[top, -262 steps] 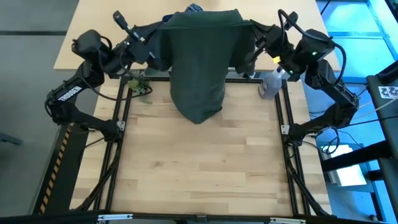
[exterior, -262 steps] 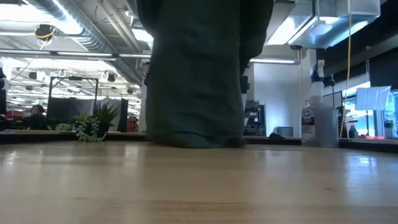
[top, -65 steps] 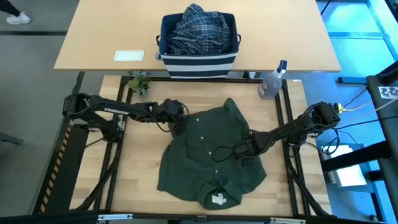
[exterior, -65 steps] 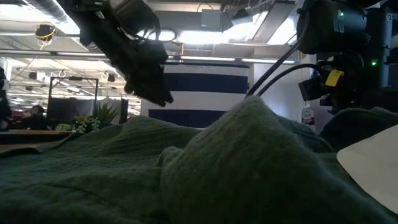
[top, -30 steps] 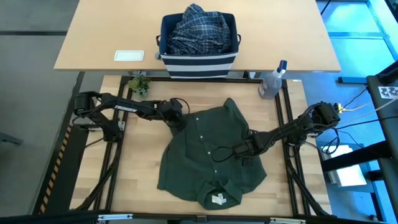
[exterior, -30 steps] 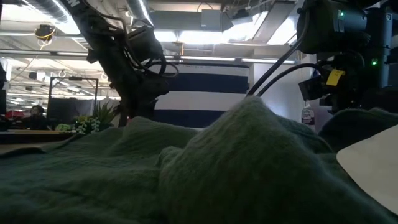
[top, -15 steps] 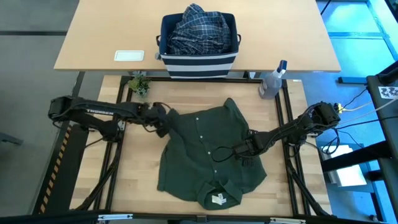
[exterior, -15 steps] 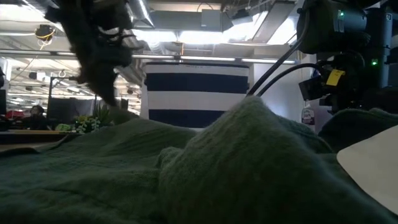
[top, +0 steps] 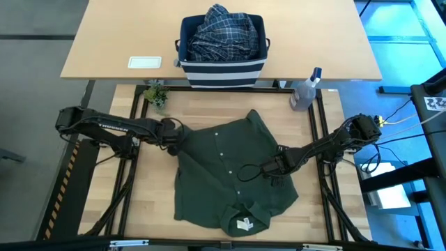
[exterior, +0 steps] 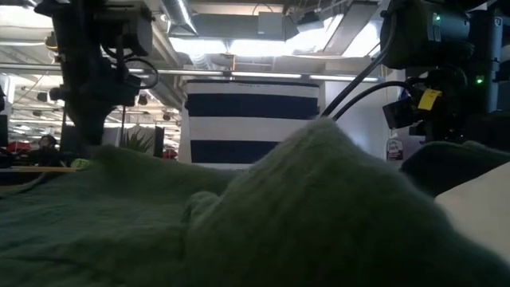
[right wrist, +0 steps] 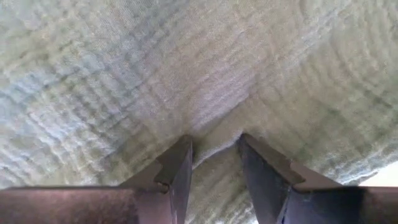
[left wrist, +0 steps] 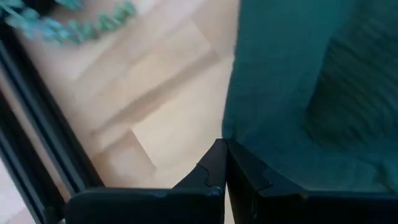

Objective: Fold Laundry from Bin
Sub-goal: Fold the green polo shirt

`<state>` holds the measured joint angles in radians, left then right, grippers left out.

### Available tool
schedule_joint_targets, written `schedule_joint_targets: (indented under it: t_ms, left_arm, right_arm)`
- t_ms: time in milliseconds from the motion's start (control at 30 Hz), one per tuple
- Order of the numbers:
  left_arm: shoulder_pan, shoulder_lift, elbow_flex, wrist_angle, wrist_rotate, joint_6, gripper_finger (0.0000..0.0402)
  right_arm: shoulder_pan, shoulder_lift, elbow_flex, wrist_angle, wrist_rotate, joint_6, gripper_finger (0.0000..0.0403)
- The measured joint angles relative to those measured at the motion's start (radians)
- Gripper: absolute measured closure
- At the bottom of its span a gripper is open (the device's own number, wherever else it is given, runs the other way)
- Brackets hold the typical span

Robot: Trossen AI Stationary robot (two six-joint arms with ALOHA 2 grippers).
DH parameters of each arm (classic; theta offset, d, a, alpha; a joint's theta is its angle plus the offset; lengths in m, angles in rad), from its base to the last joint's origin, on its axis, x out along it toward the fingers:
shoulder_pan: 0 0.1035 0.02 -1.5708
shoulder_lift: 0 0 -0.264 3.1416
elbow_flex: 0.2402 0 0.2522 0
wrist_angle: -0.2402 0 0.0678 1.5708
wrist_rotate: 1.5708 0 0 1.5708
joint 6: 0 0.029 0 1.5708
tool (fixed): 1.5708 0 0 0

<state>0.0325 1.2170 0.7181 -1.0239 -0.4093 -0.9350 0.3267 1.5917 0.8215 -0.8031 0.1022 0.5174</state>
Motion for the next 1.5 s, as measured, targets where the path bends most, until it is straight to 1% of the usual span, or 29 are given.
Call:
schedule_joint_targets:
  t_ms: [233,367,600,800,900,1100,1200,1367,1500]
  left_arm:
    - [0.026,-0.001,0.000,0.039,-0.168,-0.001,0.0401]
    - [0.038,-0.001,0.001,0.030,-0.217,0.006,0.0401]
    - [0.055,-0.001,0.002,-0.005,-0.190,0.001,0.0401]
    - [0.071,0.000,0.002,-0.069,-0.031,-0.022,0.0401]
    - [0.073,0.000,0.002,-0.118,0.028,-0.049,0.0401]
    - [0.073,0.000,0.002,-0.149,0.019,-0.076,0.0401]
    - [0.073,-0.001,0.002,-0.075,-0.042,-0.035,0.0401]
    - [0.073,-0.008,0.009,0.142,-0.113,0.135,0.0401]
    - [0.074,-0.008,0.044,0.209,-0.159,0.258,0.0400]
  right_arm:
    - [0.000,0.000,0.000,-0.008,-0.008,0.001,0.0267]
    - [0.000,0.000,0.000,-0.016,-0.041,0.008,0.0267]
    - [0.000,0.000,0.000,-0.041,-0.076,0.036,0.0267]
    - [0.001,0.000,0.000,-0.097,-0.129,0.095,0.0267]
    - [0.001,0.000,0.000,-0.130,-0.149,0.122,0.0267]
    - [0.001,0.000,0.000,-0.166,-0.187,0.133,0.0267]
    - [0.001,0.000,0.000,-0.164,-0.176,0.115,0.0267]
    - [0.000,-0.006,0.001,-0.131,-0.150,0.080,0.0267]
    - [0.002,-0.015,0.034,-0.142,-0.077,0.050,0.0267]
